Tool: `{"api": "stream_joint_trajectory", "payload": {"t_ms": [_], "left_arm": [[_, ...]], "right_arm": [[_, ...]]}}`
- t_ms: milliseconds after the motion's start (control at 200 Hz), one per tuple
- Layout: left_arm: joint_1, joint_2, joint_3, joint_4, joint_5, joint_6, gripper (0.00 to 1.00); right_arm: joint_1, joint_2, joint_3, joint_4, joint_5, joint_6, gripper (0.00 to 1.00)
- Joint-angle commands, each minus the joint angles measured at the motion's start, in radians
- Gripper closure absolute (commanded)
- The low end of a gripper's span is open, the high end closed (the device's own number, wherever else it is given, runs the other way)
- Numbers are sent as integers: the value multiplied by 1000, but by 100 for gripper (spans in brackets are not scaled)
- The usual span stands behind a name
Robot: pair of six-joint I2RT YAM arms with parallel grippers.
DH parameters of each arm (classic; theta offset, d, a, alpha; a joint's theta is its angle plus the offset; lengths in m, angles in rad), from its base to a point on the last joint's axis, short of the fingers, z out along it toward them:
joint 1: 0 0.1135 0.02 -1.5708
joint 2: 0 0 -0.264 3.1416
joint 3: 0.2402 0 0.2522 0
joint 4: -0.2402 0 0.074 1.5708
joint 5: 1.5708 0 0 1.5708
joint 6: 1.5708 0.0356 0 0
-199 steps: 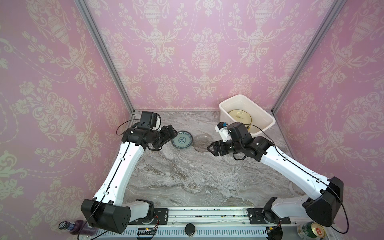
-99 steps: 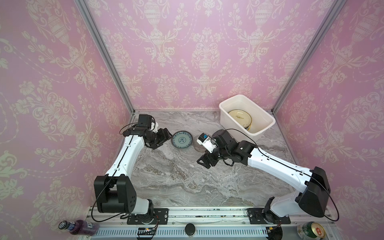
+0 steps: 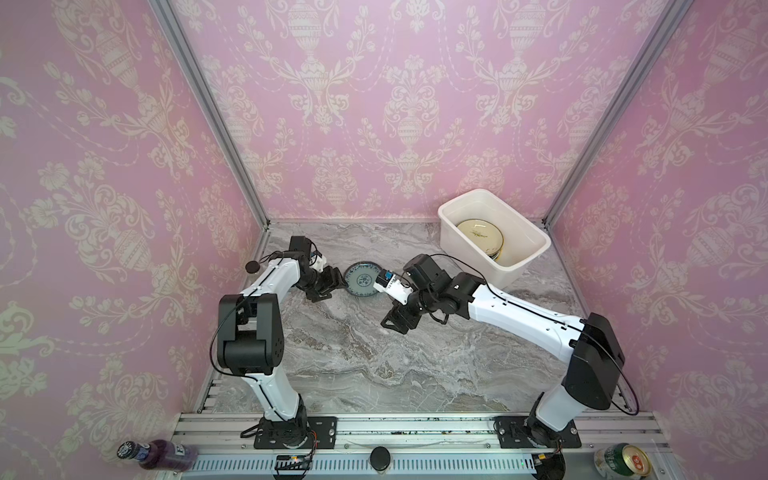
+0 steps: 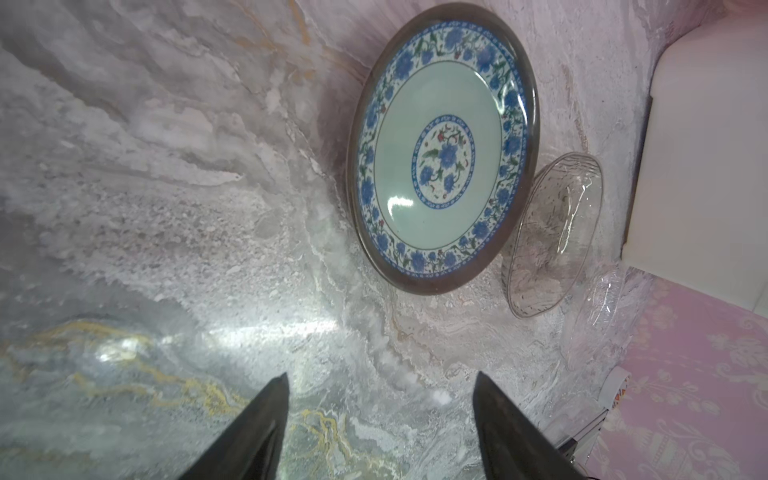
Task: Place the plates into the plastic bin on the countertop
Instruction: 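Move the left gripper to the blue-and-white plate's rim while the right reaches toward it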
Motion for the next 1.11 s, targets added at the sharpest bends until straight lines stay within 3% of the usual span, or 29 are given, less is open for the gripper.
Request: {"api": "stream_joint_trajectory", "payload": {"t_ms": [0, 175, 560, 1101], "left_arm": [[25, 59, 23, 104, 84, 26, 31], [65, 141, 8, 236, 184, 3, 37], [79, 294, 29, 357, 280, 3, 44], [68, 372, 112, 192, 154, 130, 68]], "right_arm": [[7, 20, 27, 22, -20, 25, 23], [8, 40, 38, 37, -15, 46, 24], [8, 72, 27, 66, 44, 82, 26], [8, 98, 51, 56, 138, 97, 27]]}}
